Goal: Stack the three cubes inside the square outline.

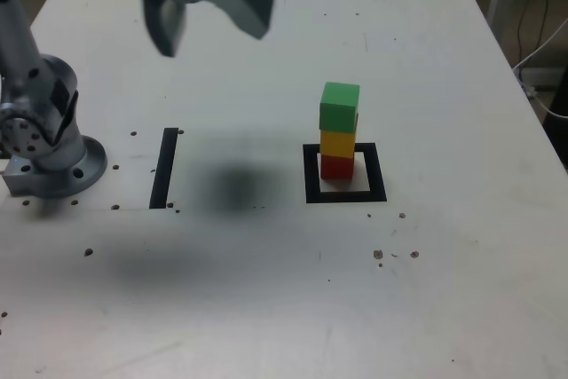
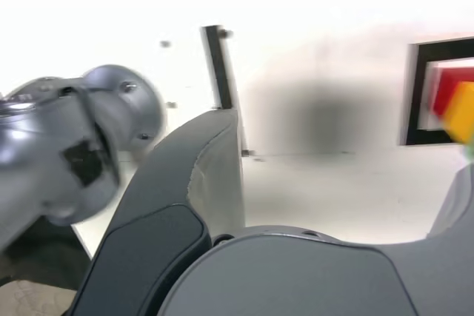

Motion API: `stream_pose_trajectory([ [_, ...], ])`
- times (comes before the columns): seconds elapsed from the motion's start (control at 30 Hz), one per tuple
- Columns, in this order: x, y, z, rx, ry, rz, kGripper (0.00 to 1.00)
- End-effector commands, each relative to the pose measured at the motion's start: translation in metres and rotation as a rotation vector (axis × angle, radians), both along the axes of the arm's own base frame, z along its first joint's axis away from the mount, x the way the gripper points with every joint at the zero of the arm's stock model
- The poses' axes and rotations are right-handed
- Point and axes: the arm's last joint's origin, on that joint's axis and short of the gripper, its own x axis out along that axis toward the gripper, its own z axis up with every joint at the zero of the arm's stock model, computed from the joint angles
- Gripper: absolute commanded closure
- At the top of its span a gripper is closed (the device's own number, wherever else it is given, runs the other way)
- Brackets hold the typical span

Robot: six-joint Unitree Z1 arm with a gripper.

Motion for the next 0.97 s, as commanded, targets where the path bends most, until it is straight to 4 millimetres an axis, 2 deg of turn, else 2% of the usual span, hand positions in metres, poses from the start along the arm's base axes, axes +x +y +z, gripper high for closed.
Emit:
stream_pose_trajectory([
  [0.0, -0.026, 0.001, -0.023, -0.009, 0.066, 0.023, 0.00],
  [0.17, -0.063, 0.002, -0.056, -0.045, 0.078, 0.069, 0.00],
  [0.37, -0.080, 0.000, -0.087, -0.085, 0.099, 0.083, 0.00],
  [0.57, -0.085, -0.002, -0.104, -0.109, 0.106, 0.088, 0.00],
  [0.93, -0.075, -0.001, -0.112, -0.116, 0.103, 0.082, 0.00],
])
